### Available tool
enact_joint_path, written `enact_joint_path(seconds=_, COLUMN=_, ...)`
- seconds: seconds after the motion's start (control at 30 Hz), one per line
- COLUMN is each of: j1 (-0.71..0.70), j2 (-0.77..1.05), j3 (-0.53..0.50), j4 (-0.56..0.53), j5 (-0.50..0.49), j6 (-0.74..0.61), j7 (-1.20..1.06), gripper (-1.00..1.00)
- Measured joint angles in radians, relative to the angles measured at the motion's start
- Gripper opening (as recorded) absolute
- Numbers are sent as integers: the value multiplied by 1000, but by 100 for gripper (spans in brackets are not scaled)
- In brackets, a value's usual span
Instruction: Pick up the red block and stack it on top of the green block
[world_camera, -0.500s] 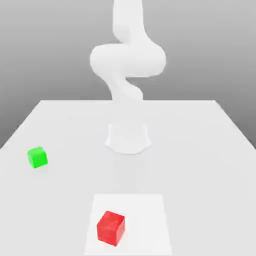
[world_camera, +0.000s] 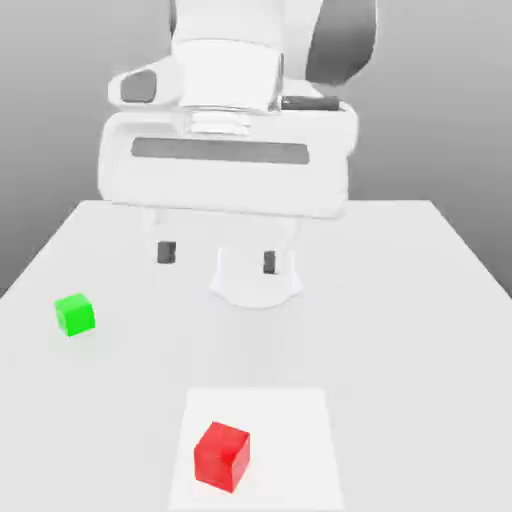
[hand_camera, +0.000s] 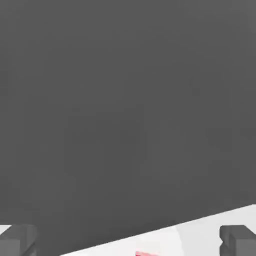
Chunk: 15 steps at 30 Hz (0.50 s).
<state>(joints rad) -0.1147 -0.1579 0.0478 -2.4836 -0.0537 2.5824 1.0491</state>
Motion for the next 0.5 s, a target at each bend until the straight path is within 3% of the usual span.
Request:
enact_joint_path(seconds=0.27, j1=-15, j2=288, j3=-9, j4=-79, j5=32, j6=133, j7=69, gripper=0)
enact_joint_path(seconds=0.43, j1=-8, j2=468, j3=-20, j4=-63, j5=24, j6=276, j7=84, gripper=0)
enact_joint_path(seconds=0.47, j1=-6, j2=493, j3=-22, j4=-60, j5=22, j6=296, j7=86, gripper=-100)
enact_joint_path(seconds=0.5, j1=-6, j2=493, j3=-22, j4=-60, j5=22, j6=296, j7=86, gripper=-100)
